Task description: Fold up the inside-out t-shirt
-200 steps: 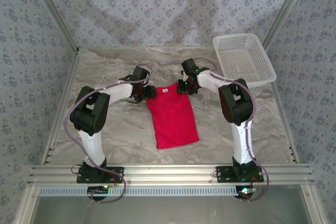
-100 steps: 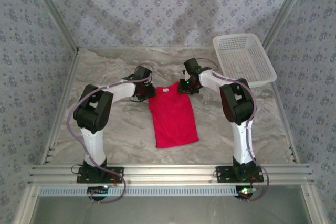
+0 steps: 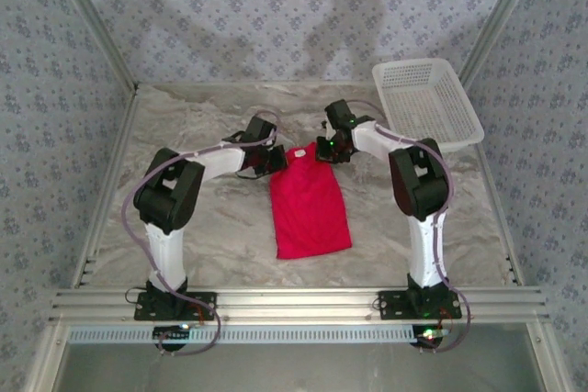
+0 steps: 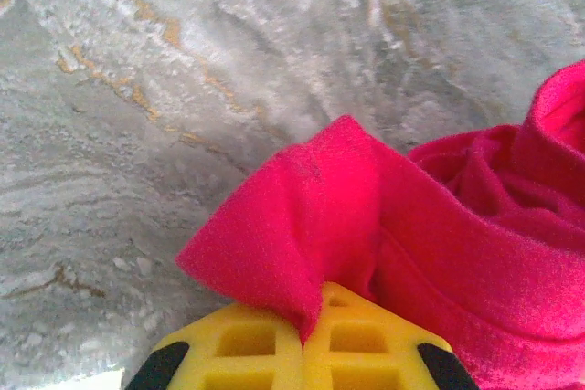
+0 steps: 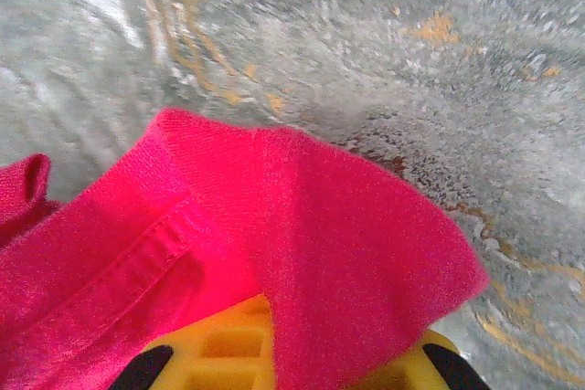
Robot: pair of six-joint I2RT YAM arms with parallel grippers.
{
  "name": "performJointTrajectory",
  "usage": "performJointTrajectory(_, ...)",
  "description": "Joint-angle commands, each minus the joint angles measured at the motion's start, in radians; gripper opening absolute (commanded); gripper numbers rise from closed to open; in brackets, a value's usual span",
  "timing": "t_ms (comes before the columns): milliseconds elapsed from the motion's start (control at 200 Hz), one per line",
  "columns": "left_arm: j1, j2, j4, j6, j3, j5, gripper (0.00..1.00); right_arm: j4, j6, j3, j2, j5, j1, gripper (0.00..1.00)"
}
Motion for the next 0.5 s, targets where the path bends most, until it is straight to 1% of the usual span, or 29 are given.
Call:
performJointTrajectory(0,0.000,-0.087,-0.057,0.044,0.059,0.042,0.00,-0.012,0.010,0.013,-0.092,-0.025,-0.014,0.05)
performJointTrajectory(240,0.036,-0.140,-0.070,0.045,0.097,0.078,0.00,-0.016,0.026,0.031,-0.160,-0.034,-0.027,0.02)
performJointTrajectory(495,0.082,-0.121,-0.094,0.045,0.218,0.131,0.00,-0.058,0.026,0.147,-0.156,-0.054,-0.057,0.01)
